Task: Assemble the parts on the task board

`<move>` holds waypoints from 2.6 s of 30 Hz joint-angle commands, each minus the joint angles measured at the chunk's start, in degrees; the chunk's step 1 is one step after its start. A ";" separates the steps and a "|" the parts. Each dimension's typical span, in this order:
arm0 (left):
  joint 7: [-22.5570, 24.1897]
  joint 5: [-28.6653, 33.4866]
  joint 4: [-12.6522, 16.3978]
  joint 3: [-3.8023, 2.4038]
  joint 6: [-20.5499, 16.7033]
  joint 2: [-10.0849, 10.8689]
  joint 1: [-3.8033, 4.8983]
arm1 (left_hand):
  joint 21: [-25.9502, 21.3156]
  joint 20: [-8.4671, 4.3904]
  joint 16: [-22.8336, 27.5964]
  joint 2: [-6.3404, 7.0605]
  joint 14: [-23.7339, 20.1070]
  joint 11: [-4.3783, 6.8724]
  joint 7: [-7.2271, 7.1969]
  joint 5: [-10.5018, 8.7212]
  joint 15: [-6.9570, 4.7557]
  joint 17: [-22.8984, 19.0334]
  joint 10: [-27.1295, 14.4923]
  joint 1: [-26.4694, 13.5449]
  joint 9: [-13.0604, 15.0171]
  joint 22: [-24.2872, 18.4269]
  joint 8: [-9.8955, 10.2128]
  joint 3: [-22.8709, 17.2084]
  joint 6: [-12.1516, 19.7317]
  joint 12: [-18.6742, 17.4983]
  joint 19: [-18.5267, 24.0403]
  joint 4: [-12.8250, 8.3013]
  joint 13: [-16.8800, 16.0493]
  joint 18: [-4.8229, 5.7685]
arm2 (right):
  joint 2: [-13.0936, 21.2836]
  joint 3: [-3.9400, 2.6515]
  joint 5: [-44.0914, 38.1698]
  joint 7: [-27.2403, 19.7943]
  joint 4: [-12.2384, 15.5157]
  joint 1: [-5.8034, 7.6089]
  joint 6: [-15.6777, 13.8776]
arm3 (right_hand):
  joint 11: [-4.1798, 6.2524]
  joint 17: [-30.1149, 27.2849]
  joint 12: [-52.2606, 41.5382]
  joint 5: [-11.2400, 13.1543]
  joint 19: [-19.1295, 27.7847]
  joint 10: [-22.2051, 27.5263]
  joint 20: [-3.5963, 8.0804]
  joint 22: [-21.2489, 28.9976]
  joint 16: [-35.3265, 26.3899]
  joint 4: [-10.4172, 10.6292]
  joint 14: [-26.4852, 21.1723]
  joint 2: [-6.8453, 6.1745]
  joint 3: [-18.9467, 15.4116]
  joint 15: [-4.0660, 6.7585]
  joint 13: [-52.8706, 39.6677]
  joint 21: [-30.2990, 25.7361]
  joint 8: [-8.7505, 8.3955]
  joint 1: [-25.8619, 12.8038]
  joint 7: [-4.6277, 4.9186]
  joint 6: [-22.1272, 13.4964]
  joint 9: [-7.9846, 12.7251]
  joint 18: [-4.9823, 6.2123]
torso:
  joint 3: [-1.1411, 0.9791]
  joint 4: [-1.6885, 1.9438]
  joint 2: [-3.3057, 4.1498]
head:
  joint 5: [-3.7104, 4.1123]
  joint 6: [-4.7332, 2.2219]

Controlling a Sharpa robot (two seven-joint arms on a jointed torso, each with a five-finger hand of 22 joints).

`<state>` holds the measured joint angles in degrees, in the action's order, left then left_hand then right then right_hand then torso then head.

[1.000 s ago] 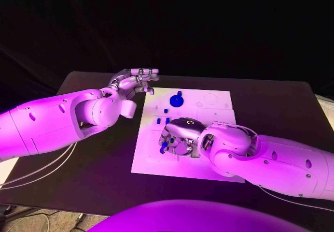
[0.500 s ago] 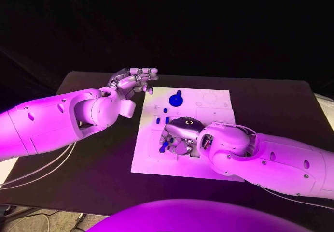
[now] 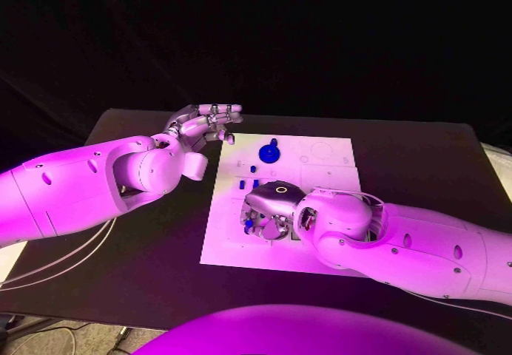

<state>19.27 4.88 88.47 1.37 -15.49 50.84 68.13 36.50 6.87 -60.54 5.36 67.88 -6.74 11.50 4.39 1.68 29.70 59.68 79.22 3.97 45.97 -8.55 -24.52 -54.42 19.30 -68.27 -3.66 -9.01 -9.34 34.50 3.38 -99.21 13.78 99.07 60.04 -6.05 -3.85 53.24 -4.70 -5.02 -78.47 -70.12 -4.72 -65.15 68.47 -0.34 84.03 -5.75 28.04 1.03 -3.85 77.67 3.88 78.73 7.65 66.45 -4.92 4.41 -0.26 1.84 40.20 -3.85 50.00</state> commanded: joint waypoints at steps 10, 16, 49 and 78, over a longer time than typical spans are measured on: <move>0.05 0.11 0.16 -0.04 1.03 0.02 0.02 | -0.31 0.24 -0.26 -0.22 -0.41 0.00 -0.08 0.38 -0.07 -0.06 -0.33 0.23 0.04 -0.07 -0.15 0.17 0.44 0.16 0.02 -0.03 -0.06 -1.08 | 0.62 0.60 -1.35 -0.26 -0.05 -0.33 -3.97 | -3.22 -2.89 -0.18 -1.54 4.29 17.48 -2.58 9.37 -1.10 1.29 -0.65 -3.44 -13.08 -2.68 0.01 -5.40 -0.26 -2.77 -0.79 -12.69 1.11 2.37 | -0.06 -0.04 -0.02 | 0.06 0.00; -0.01 0.11 0.04 -0.04 1.11 0.08 0.02 | -0.32 0.26 -0.23 -0.20 -0.49 -0.02 -0.05 0.37 -0.05 -0.21 -0.49 0.21 0.04 -0.06 -0.24 0.25 0.55 0.31 0.03 -0.06 -0.08 -1.08 | 3.78 0.48 -0.51 -2.24 2.04 -0.38 -12.10 | -2.89 -3.40 -2.77 -2.89 3.59 17.24 -2.41 9.17 -1.07 2.27 -0.58 -2.03 -18.29 -2.43 -0.16 -5.30 -0.08 -0.43 0.05 -12.01 0.96 2.31 | -0.14 -0.11 -0.06 | 0.03 0.00; -0.43 0.11 0.80 0.21 1.48 0.67 -0.05 | -0.34 0.29 -0.24 -0.19 -0.57 -0.05 -0.03 0.35 -0.02 -0.33 -0.66 0.15 0.04 -0.06 -0.35 0.36 0.67 0.49 0.06 -0.07 -0.12 -1.08 | 29.53 0.87 20.54 20.26 14.28 2.14 -11.03 | 2.60 18.42 -62.24 -13.58 -4.00 -7.78 1.70 -6.57 13.50 16.12 3.09 1.94 -33.00 1.96 -60.22 3.95 4.30 -8.55 -1.66 -5.48 -0.65 -0.65 | 0.48 -1.78 -0.62 | 4.96 -1.76; -0.58 0.11 0.74 0.24 1.65 0.98 -0.12 | -0.34 0.29 -0.24 -0.19 -0.57 -0.05 -0.03 0.35 -0.02 -0.33 -0.66 0.15 0.04 -0.06 -0.35 0.36 0.67 0.49 0.06 -0.07 -0.12 -1.08 | 23.25 1.13 14.06 21.01 9.92 -1.01 -5.51 | 2.88 19.46 -63.55 -12.95 -3.99 -8.00 1.83 -6.91 14.01 15.15 3.11 3.09 -35.67 2.15 -63.83 4.06 6.22 -6.01 -2.02 -5.03 -1.98 -0.69 | 0.51 -1.85 -0.55 | 4.30 -1.39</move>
<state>18.50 4.88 89.10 1.64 -14.89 51.81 68.00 36.50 6.87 -60.54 5.36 67.88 -6.75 11.51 4.39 1.68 29.43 59.26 79.22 3.97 45.97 -8.54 -24.52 -54.02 19.64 -68.27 -3.66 -9.07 -9.33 57.93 4.22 -82.84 34.30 109.14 59.43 -15.00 -1.20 72.63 -68.21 -17.93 -82.69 -78.27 -2.78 -72.02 82.11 15.17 84.02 -2.76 -7.84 3.28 -67.59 81.43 9.77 72.03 5.80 61.32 -6.79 4.81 0.23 -0.01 39.67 0.48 48.53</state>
